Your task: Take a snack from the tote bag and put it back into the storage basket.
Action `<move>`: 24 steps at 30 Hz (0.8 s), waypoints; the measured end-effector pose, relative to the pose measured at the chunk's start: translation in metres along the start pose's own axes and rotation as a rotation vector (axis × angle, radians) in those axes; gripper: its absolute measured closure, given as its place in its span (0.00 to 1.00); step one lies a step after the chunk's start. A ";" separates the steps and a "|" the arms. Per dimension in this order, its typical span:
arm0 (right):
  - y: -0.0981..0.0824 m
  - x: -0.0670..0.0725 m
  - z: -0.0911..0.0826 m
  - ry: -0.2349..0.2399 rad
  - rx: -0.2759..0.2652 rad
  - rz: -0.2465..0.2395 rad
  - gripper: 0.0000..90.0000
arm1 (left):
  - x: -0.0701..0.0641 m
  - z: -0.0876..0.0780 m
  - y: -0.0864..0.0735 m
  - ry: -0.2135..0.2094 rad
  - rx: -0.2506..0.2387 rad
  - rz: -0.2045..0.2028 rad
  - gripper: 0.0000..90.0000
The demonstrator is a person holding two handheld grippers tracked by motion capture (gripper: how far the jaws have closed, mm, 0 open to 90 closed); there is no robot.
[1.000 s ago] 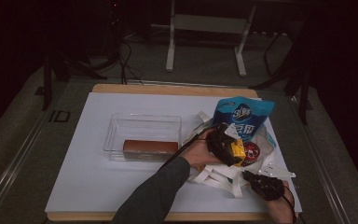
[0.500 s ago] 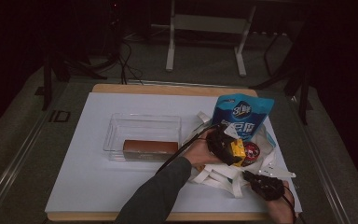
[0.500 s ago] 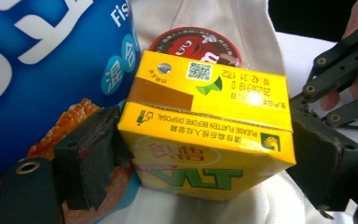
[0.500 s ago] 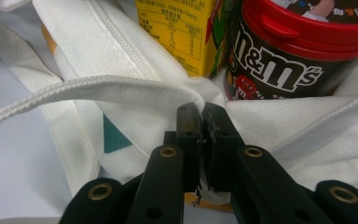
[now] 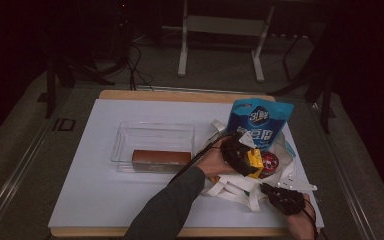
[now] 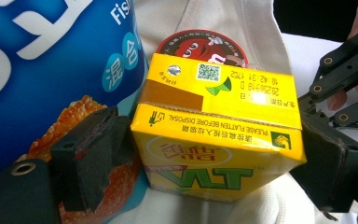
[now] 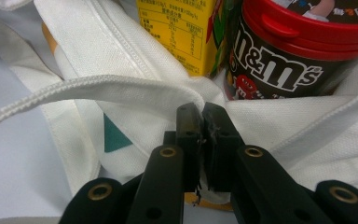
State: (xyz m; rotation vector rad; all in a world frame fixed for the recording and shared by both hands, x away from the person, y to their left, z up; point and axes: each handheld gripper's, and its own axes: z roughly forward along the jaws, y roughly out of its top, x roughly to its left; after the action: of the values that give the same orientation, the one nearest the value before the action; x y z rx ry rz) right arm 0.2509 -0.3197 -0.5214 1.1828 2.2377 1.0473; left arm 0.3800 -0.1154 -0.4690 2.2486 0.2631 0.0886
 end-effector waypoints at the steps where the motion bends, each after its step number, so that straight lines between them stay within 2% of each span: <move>1: 0.000 0.000 0.000 0.000 0.001 0.001 0.95 | 0.000 0.000 0.000 0.003 0.000 -0.001 0.16; 10: 0.000 0.000 0.000 0.000 0.001 0.000 0.95 | -0.002 0.004 0.001 -0.001 0.001 -0.003 0.18; 17: 0.000 0.000 0.000 0.002 0.001 0.001 0.95 | -0.009 0.015 0.000 0.008 0.037 0.020 0.20; 19: 0.000 0.000 0.000 0.003 0.001 0.002 0.95 | -0.009 0.015 0.000 0.013 0.038 0.015 0.25; 24: 0.000 0.000 0.000 0.005 0.000 0.001 0.95 | -0.008 0.014 0.000 0.005 0.045 0.012 0.28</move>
State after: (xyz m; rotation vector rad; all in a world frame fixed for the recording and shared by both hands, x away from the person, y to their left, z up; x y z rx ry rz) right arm 0.2508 -0.3203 -0.5215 1.1834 2.2410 1.0518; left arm 0.3743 -0.1276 -0.4780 2.2949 0.2568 0.0960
